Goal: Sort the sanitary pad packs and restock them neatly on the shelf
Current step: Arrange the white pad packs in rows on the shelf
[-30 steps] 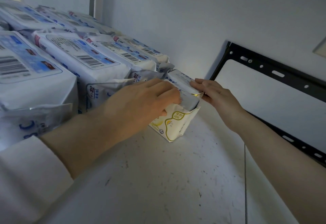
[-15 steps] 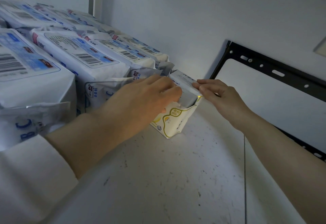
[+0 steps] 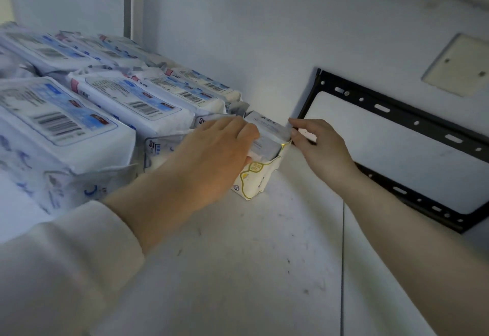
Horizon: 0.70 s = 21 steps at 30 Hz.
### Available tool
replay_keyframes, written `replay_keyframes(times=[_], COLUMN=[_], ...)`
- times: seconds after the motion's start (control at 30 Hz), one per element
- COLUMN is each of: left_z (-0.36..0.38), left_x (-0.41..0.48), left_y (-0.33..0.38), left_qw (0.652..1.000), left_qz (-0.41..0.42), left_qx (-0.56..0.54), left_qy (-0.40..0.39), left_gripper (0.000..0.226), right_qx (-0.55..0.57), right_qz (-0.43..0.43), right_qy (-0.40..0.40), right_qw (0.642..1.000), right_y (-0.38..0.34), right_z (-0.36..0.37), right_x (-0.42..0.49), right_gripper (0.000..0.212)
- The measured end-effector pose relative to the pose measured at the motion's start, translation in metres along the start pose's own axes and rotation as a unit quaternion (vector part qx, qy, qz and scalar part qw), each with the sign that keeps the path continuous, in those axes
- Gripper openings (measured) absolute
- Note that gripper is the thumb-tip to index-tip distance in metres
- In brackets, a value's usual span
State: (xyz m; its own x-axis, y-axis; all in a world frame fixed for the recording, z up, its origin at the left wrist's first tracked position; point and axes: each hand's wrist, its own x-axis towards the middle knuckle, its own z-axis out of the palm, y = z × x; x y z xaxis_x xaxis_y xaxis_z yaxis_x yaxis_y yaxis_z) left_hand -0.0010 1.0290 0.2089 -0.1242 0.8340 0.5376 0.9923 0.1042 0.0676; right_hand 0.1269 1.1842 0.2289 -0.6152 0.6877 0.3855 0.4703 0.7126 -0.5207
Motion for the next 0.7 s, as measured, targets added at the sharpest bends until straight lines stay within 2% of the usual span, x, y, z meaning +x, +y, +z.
replay_keyframes(times=[0.17,0.33,0.53,0.7], left_z=[-0.037,-0.088,-0.126,-0.133], left_x=[-0.013,-0.055,-0.128,-0.187], left_y=[0.006,0.008,-0.008,-0.017], left_qw=[0.998,0.997,0.994,0.992], left_qz=[-0.021,0.021,0.061,0.060], left_qx=[0.043,0.021,-0.005,-0.020], left_qy=[-0.051,-0.069,-0.089,-0.113], left_gripper=[0.042,0.043,0.043,0.044], right_qx=[-0.106,-0.174,-0.216,-0.239], right_qz=[-0.002,0.018,0.073,0.042], right_qy=[0.055,0.124,0.110,0.135], right_qw=[0.993,0.977,0.967,0.961], right_y=[-0.045,-0.110,-0.177,-0.200], right_z=[-0.014,-0.019,0.003,0.032], right_x=[-0.041,-0.110,-0.187,-0.245], right_gripper=[0.034,0.036,0.042,0.045])
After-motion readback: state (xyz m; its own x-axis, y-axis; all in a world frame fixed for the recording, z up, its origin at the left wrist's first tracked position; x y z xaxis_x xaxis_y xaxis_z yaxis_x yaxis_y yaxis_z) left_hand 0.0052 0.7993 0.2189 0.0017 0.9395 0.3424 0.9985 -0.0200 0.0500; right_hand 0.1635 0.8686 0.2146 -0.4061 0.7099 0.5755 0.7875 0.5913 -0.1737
